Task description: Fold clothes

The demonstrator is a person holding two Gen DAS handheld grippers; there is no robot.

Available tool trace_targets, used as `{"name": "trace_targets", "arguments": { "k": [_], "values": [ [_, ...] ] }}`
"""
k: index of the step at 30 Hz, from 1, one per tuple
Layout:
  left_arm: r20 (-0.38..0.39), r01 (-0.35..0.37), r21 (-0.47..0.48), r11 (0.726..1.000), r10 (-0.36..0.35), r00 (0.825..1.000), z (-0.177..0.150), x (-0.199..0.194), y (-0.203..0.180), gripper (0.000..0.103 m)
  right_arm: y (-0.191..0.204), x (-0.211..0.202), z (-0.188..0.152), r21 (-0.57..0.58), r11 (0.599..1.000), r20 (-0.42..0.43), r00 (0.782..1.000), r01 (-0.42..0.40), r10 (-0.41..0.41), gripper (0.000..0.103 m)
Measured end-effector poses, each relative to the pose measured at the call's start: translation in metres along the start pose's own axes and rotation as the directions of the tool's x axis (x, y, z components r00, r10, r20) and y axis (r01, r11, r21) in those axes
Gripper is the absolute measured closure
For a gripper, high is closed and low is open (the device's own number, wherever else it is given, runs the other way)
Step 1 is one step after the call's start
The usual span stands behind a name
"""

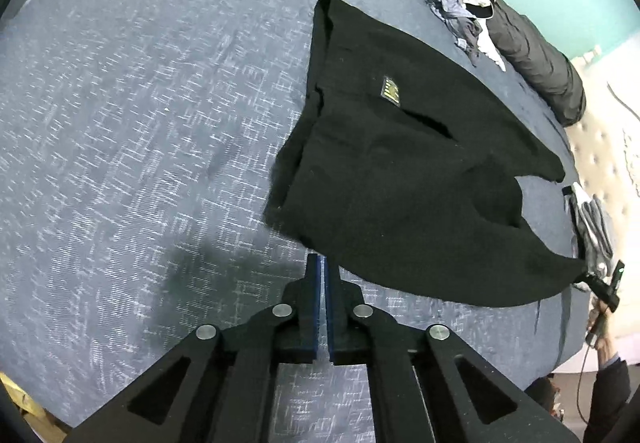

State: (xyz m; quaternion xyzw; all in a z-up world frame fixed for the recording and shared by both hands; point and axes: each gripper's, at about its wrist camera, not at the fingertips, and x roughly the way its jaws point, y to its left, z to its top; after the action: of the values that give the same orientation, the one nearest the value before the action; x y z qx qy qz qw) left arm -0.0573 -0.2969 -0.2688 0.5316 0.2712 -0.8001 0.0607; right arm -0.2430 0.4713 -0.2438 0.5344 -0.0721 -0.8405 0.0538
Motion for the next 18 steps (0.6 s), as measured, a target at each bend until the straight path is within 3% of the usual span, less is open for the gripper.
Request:
{"name": "trace_targets", "arguments": {
  "k": [1, 3, 9, 13, 14, 15, 16, 18],
  "values": [
    [0.003, 0.001, -0.005, 1.000, -0.001, 1.000, 0.002, 0.002, 0.000, 0.081, 0.000, 0.000, -0.001, -0.002, 1.000, 0.001, 1.000, 0.001, -0.001, 0.100],
    [0.011, 0.005, -0.031, 1.000, -0.004, 1.000, 0.005, 0.010, 0.003, 0.057, 0.000, 0.000, -0.003, -0.007, 1.000, 0.004, 1.000, 0.002, -0.002, 0.100],
    [0.027, -0.020, -0.090, 0.996, 0.022, 0.999, 0.013, 0.033, 0.018, 0.056, -0.001, 0.001, -0.008, -0.022, 1.000, 0.013, 1.000, 0.007, -0.007, 0.100],
    [0.052, 0.007, -0.108, 0.994, -0.001, 0.999, 0.018, 0.042, 0.028, 0.056, -0.001, 0.000, -0.009, -0.026, 1.000, 0.023, 1.000, 0.007, -0.006, 0.100],
    [0.053, 0.011, -0.105, 0.994, -0.006, 0.999, 0.019, 0.043, 0.029, 0.058, -0.001, -0.001, -0.009, -0.026, 1.000, 0.026, 1.000, 0.006, -0.006, 0.100],
    [0.053, 0.016, -0.101, 0.995, -0.010, 0.999, 0.020, 0.044, 0.029, 0.076, 0.000, -0.002, -0.008, -0.027, 1.000, 0.029, 1.000, 0.006, -0.005, 0.100],
    [0.056, 0.025, -0.091, 0.996, -0.020, 0.998, 0.021, 0.045, 0.028, 0.085, 0.000, -0.002, -0.008, -0.027, 1.000, 0.032, 0.999, 0.005, -0.004, 0.100],
    [0.064, 0.027, -0.072, 0.997, -0.022, 0.998, 0.023, 0.043, 0.025, 0.094, 0.000, -0.004, -0.008, -0.028, 1.000, 0.038, 0.999, 0.004, -0.003, 0.100]
  ]
}}
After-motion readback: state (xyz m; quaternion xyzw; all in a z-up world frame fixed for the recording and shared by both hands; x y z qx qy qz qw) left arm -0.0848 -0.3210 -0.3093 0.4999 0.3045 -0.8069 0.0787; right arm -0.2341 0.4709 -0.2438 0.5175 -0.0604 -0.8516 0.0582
